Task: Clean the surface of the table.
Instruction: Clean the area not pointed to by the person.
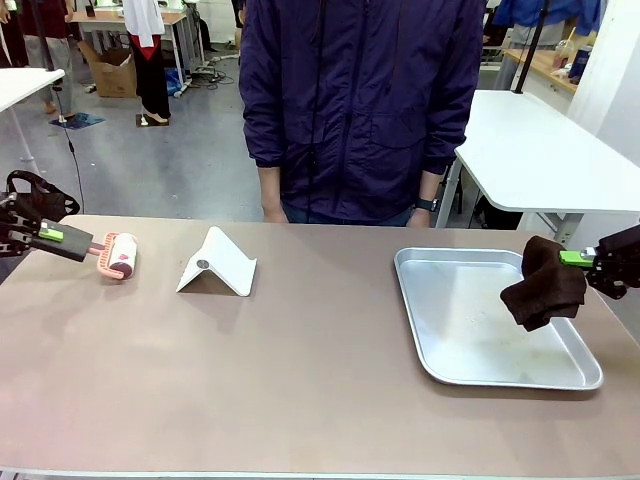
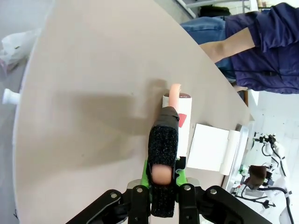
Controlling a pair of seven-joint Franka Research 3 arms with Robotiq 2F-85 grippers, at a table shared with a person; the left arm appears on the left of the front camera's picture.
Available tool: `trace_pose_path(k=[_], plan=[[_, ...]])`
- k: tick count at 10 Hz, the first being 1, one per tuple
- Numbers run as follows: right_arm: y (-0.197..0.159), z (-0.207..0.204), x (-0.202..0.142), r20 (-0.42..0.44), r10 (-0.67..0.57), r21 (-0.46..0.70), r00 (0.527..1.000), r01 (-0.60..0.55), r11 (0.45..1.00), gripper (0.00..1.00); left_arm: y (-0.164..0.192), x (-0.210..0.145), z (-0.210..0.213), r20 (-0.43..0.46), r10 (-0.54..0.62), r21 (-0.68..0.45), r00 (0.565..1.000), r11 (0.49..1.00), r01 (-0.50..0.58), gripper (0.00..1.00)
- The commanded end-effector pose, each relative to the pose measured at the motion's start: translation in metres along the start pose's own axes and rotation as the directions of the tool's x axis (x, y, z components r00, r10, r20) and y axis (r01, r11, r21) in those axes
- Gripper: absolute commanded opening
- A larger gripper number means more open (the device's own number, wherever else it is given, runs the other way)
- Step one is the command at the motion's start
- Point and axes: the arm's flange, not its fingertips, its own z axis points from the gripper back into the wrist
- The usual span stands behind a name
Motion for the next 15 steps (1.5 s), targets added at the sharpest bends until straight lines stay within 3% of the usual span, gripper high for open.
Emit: trace_pose_path(k=[1, 5, 8, 10, 11, 13, 15], plan=[[0.003, 0.000, 0.001, 0.011, 0.016, 0.011, 1.000, -0.016, 1.000, 0.10, 0.004, -0.002, -0.021, -0.052, -0.006, 0.049, 0.999, 0.999, 0.009, 0.22], [0.003, 0.000, 0.001, 0.011, 0.016, 0.011, 1.000, -0.016, 1.000, 0.10, -0.037, -0.026, 0.008, -0.079, -0.068, -0.149, 0.995, 0.987, 0.056, 0.22], [0.003, 0.000, 0.001, 0.011, 0.016, 0.011, 1.000, -0.016, 1.000, 0.10, -0.072, -0.076, 0.077, -0.049, -0.174, -0.389, 0.984, 0.910, 0.141, 0.22], [0.003, 0.000, 0.001, 0.011, 0.016, 0.011, 1.000, -0.016, 1.000, 0.10, -0.064, -0.111, 0.107, -0.107, -0.185, -0.428, 0.977, 0.895, 0.123, 0.22], [0.003, 0.000, 0.001, 0.011, 0.016, 0.011, 1.000, -0.016, 1.000, 0.10, -0.051, -0.130, 0.116, -0.162, -0.166, -0.400, 0.973, 0.912, 0.090, 0.22], [0.003, 0.000, 0.001, 0.011, 0.016, 0.011, 1.000, -0.016, 1.000, 0.10, -0.019, -0.181, 0.132, -0.145, -0.196, -0.432, 0.970, 0.894, 0.117, 0.22], [0.003, 0.000, 0.001, 0.011, 0.016, 0.011, 1.000, -0.016, 1.000, 0.10, -0.003, -0.210, 0.142, -0.110, -0.218, -0.463, 0.970, 0.874, 0.144, 0.22]])
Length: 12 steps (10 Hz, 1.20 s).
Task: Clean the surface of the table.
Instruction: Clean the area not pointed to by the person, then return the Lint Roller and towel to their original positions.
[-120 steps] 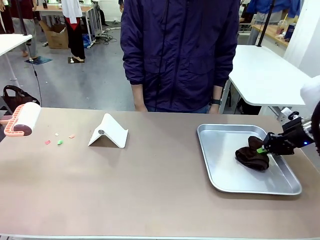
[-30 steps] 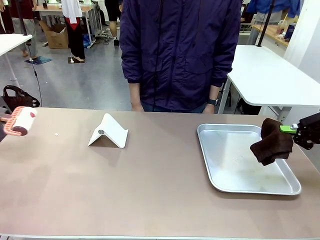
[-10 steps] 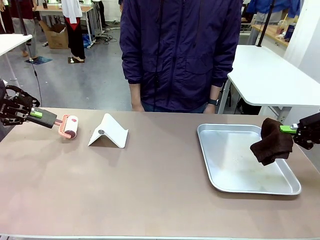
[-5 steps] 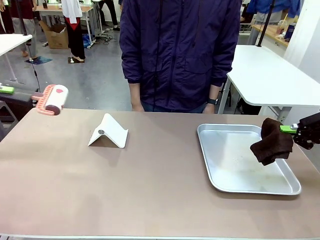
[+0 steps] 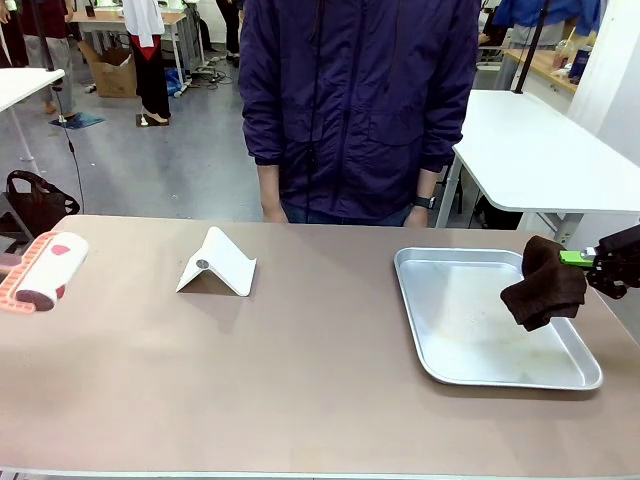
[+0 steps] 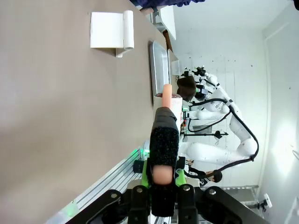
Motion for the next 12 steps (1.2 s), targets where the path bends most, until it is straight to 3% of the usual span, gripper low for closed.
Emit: trace_pose_path(k=[1, 12], plan=[[0.0034, -0.0003, 0.0008, 0.011, 0.016, 0.011, 1.000, -0.016, 1.000, 0.10, -0.0002, -0.0076, 0.0057, 0.027, -0.014, -0.024, 1.000, 1.000, 0.015, 0.22], [0.0034, -0.0003, 0.0008, 0.011, 0.016, 0.011, 1.000, -0.016, 1.000, 0.10, 0.0000, 0.0000, 0.0000, 0.000, 0.000, 0.000, 1.000, 1.000, 0.000, 0.22]])
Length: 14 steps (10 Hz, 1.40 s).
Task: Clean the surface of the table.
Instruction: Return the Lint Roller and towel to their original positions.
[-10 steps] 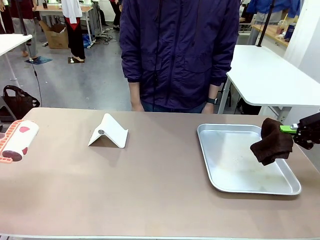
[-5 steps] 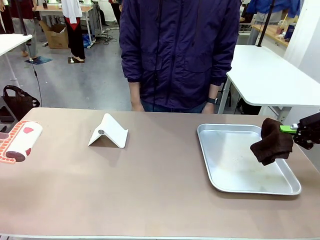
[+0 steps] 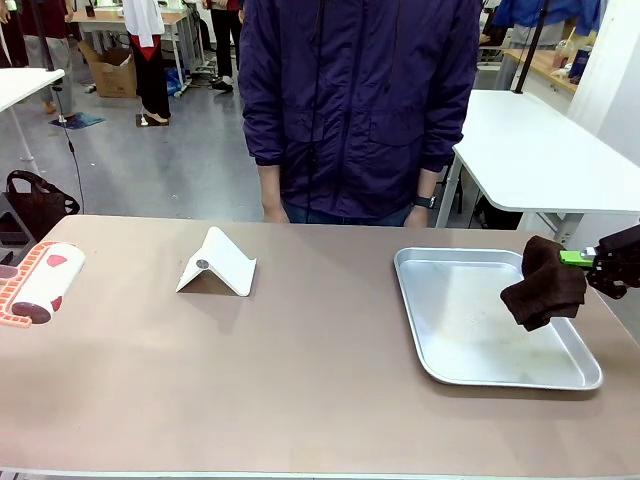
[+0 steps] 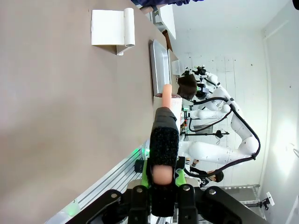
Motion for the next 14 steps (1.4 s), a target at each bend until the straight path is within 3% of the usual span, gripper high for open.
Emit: trace_pose_path(k=[1, 3, 4, 6, 9, 10, 12, 14], plan=[[0.003, 0.000, 0.001, 0.011, 0.016, 0.011, 1.000, -0.016, 1.000, 0.10, -0.002, 0.003, 0.002, 0.001, 0.007, -0.004, 1.000, 1.000, -0.007, 0.22], [0.000, 0.000, 0.000, 0.000, 0.000, 0.000, 1.000, 0.000, 1.000, 0.10, -0.002, 0.003, 0.002, 0.001, 0.007, -0.004, 1.000, 1.000, -0.007, 0.22], [0.005, 0.009, -0.012, 0.049, 0.007, -0.007, 0.999, -0.006, 1.000, 0.10, 0.000, 0.000, 0.000, 0.000, 0.000, 0.000, 1.000, 1.000, 0.000, 0.22], [0.027, -0.013, -0.007, 0.035, 0.088, -0.001, 0.996, -0.088, 0.996, 0.10, -0.015, 0.023, -0.019, -0.004, 0.009, 0.019, 1.000, 1.000, -0.009, 0.22], [0.059, -0.091, 0.027, -0.064, 0.114, -0.042, 0.991, -0.117, 0.992, 0.10, -0.052, 0.069, -0.073, -0.085, -0.063, 0.039, 0.994, 0.997, 0.067, 0.22], [0.072, -0.120, 0.033, -0.057, 0.127, -0.043, 0.990, -0.130, 0.991, 0.10, -0.067, 0.080, -0.091, -0.087, -0.076, 0.029, 0.993, 0.996, 0.079, 0.22], [0.091, -0.197, 0.037, 0.052, 0.166, -0.098, 0.985, -0.160, 0.982, 0.10, -0.097, 0.102, -0.143, -0.074, -0.051, 0.054, 0.996, 0.997, 0.056, 0.22], [0.096, -0.255, 0.031, 0.056, 0.174, -0.073, 0.983, -0.170, 0.983, 0.10, -0.115, 0.110, -0.193, -0.147, -0.044, 0.146, 0.988, 0.987, 0.065, 0.22]])
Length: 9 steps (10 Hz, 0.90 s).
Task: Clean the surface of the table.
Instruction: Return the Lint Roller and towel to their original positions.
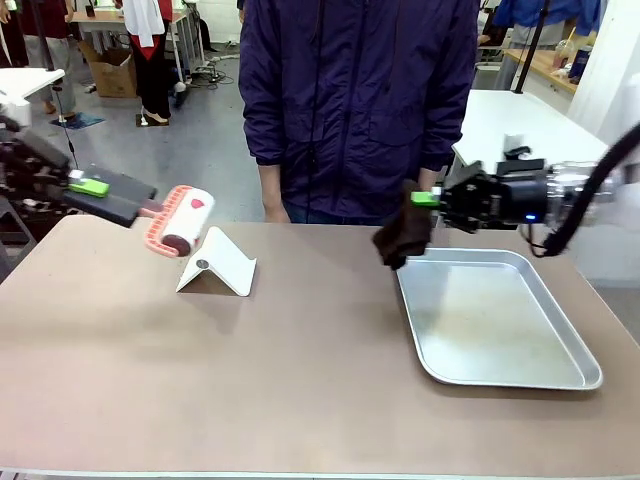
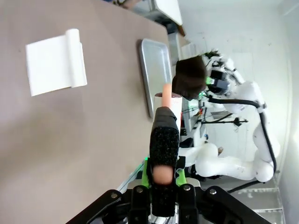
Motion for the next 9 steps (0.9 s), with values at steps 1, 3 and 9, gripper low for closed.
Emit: trace_pose_path(k=[1, 3, 9], plan=[[0.000, -0.047, -0.003, -0.010, 0.031, -0.017, 0.999, -0.031, 0.999, 0.10, -0.017, 0.012, -0.034, 0.032, 0.044, 0.074, 0.998, 0.996, -0.047, 0.22], [-0.014, -0.099, -0.026, -0.132, 0.066, -0.096, 0.989, -0.079, 0.992, 0.10, -0.022, 0.028, -0.076, 0.134, 0.093, 0.140, 0.987, 0.984, -0.111, 0.22], [-0.072, -0.121, -0.031, -0.260, -0.028, -0.257, 0.965, -0.041, 0.966, 0.10, 0.003, 0.053, -0.110, 0.130, 0.110, 0.307, 0.985, 0.940, -0.145, 0.22]])
